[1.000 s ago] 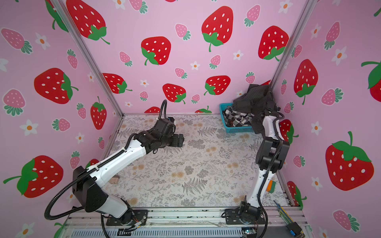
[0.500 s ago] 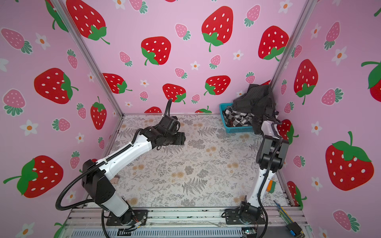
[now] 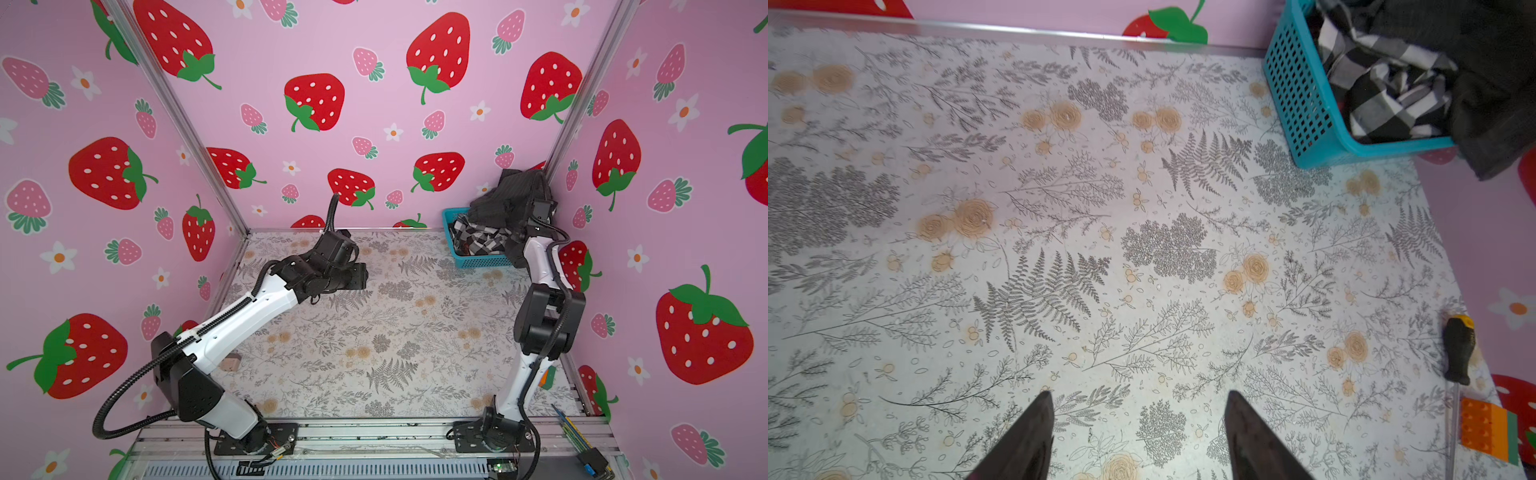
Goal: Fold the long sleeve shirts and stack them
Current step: 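Grasp the grey pinstriped shirt on the basket with the right gripper while left advances, then lift the grey shirt off the basket with the right gripper onto the table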
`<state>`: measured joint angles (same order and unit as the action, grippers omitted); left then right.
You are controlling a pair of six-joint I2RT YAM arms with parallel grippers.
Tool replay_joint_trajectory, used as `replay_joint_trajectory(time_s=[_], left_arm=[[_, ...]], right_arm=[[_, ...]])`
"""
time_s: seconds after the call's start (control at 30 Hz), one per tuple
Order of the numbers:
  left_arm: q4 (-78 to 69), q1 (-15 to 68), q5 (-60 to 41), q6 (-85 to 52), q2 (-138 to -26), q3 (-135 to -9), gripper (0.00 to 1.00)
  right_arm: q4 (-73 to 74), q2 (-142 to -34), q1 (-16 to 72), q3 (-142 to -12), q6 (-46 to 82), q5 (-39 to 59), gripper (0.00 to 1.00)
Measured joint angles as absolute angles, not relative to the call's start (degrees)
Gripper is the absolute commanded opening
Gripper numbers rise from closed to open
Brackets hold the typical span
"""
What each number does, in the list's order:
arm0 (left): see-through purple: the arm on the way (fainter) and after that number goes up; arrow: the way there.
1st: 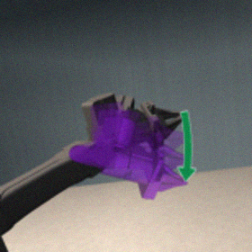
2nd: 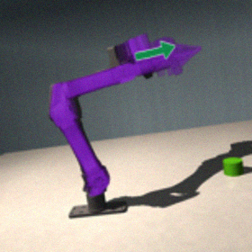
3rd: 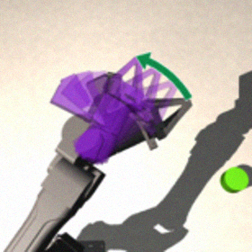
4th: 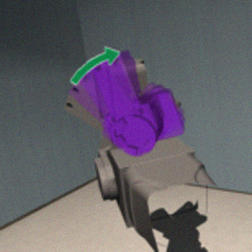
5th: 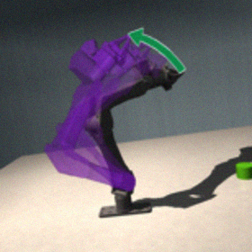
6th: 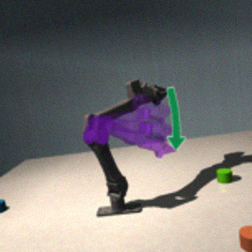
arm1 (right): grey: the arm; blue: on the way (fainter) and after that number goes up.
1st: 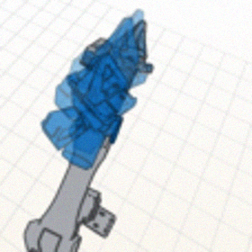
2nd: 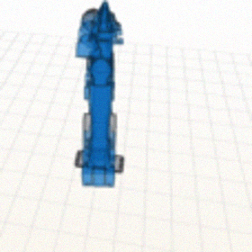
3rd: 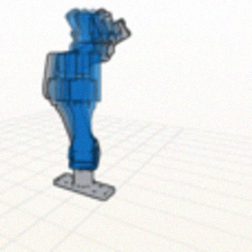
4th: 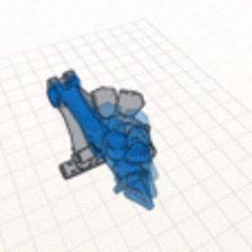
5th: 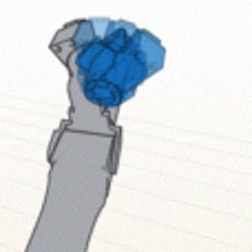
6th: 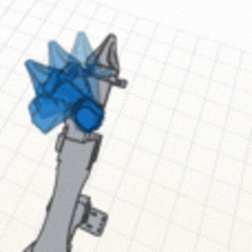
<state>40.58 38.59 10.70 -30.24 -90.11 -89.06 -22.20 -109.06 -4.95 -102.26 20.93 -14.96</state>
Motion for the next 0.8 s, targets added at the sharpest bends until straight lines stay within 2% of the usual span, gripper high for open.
replay_joint_trajectory(time_s=[0.07, 0.23, 0.4, 0.57, 0.7, 0.8], left_arm=[[40.6, 38.0, 11.9, -30.4, -88.7, -89.1, 0.67], [40.6, 34.5, 12.9, -32.4, -86.2, -89.1, 0.67], [39.6, 30.5, 12.9, -34.5, -83.3, -88.6, 0.67], [38.3, 29.5, 12.9, -35.2, -78.9, -87.3, 0.68], [37.9, 29.3, 13.1, -34.9, -76.0, -86.1, 0.69], [37.8, 29.2, 13.1, -34.5, -74.6, -84.9, 0.69]], right_arm=[[-21.6, -103.3, 0.1, -101.5, 19.1, -11.5, 0.0], [-20.2, -90.8, 19.4, -102.0, 13.0, -0.3, 0.0], [-19.9, -87.0, 33.3, -105.1, 11.3, 14.8, 0.0], [-17.3, -83.5, 37.7, -103.7, 13.0, 23.6, 0.0], [-14.5, -78.9, 36.5, -96.9, 14.0, 24.1, 0.0], [-12.1, -74.8, 34.2, -86.7, 15.4, 23.2, 0.0]])
